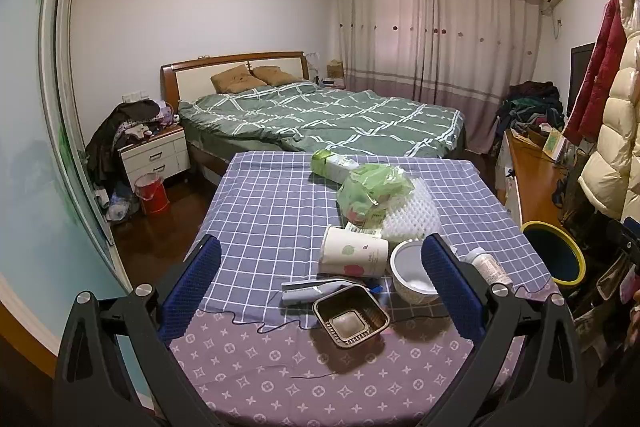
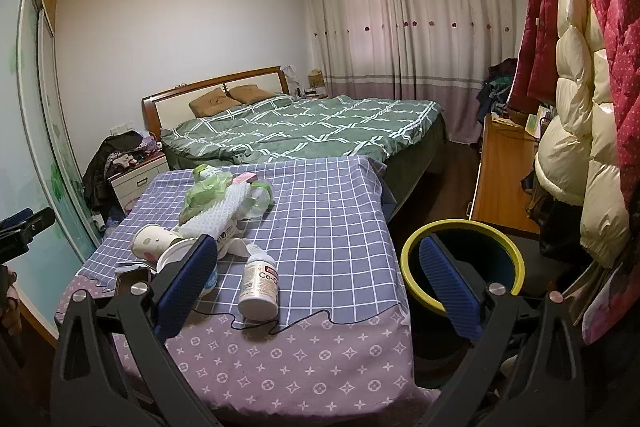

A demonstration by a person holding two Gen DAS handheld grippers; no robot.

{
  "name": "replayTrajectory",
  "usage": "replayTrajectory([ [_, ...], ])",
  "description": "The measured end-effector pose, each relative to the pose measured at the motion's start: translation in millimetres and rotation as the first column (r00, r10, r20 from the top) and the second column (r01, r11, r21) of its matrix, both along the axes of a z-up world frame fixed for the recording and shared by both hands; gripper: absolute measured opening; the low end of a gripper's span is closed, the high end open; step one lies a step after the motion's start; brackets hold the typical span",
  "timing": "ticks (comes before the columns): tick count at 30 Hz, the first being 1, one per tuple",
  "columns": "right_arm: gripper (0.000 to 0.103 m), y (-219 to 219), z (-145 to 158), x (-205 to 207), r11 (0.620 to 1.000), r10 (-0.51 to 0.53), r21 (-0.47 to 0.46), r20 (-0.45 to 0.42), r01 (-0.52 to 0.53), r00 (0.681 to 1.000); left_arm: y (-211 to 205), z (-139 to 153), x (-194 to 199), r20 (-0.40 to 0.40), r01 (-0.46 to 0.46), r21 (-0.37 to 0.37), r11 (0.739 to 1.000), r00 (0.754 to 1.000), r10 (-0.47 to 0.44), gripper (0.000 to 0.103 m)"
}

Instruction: Collect trash

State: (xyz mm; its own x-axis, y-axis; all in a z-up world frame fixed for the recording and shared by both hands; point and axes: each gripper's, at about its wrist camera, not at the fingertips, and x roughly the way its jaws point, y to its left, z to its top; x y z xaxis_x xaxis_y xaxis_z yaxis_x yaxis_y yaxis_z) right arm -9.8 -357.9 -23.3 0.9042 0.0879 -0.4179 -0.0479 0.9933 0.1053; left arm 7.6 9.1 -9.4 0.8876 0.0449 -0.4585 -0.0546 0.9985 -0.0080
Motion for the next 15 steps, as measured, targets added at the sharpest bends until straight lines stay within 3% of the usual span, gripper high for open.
replayTrajectory([
  [15, 0.097, -2.9, -4.6, 4.0, 1.0, -0.003, 0.008, -0.011, 0.004, 1.0, -1.0, -1.8, 3.1, -0.018, -0.001, 0.0, 1.0, 1.0, 0.001, 0.099],
])
